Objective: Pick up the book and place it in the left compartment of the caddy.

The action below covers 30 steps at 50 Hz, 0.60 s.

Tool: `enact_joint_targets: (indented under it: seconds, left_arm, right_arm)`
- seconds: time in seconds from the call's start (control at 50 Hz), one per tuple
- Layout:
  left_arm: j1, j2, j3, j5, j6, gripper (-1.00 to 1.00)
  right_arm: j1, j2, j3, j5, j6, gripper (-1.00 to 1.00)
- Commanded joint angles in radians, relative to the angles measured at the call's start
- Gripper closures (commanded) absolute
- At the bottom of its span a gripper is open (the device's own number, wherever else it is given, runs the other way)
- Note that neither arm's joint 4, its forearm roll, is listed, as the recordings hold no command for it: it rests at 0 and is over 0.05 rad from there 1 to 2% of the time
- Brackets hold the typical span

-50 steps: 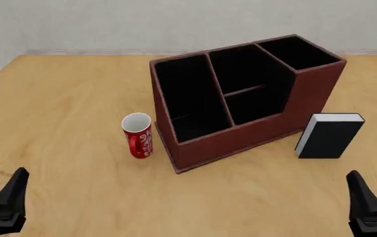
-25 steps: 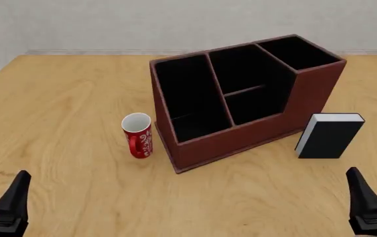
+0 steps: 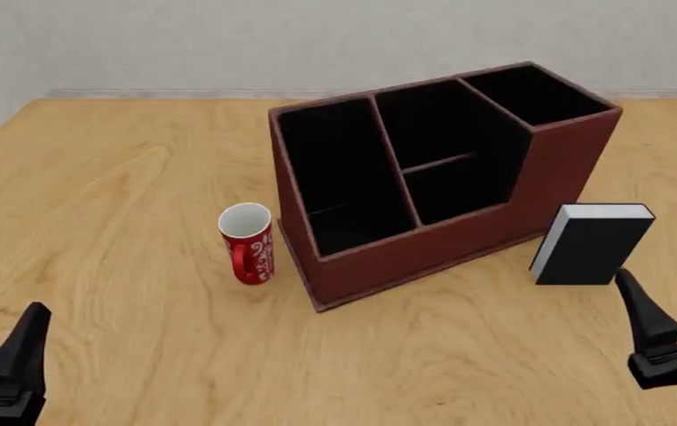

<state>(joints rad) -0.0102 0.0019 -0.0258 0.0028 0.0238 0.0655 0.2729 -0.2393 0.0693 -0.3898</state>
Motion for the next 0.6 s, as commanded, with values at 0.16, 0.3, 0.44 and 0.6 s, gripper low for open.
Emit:
enact_joint_targets:
  seconds: [0.16, 0.3, 0.44, 0.6]
  left_arm:
    - [-0.008, 0.0, -0.007, -0.007, 0.0, -1.0]
    - [-0.009, 0.002, -0.014, -0.012, 0.003, -1.0]
    - [-0.006, 0.002, -0.023, -0.009, 0.005, -1.0]
    - [-0.005, 0.002, -0.022, -0.014, 0.005, -1.0]
  right_arm:
    - [0.006, 0.212, -0.146, 0.105, -0.321, -1.0]
    - [0.01, 0.287, -0.194, 0.168, -0.443, -1.0]
    - [0.014, 0.285, -0.225, 0.272, -0.569, -1.0]
    - [0.007, 0.257, -0.296, 0.432, -0.689, -1.0]
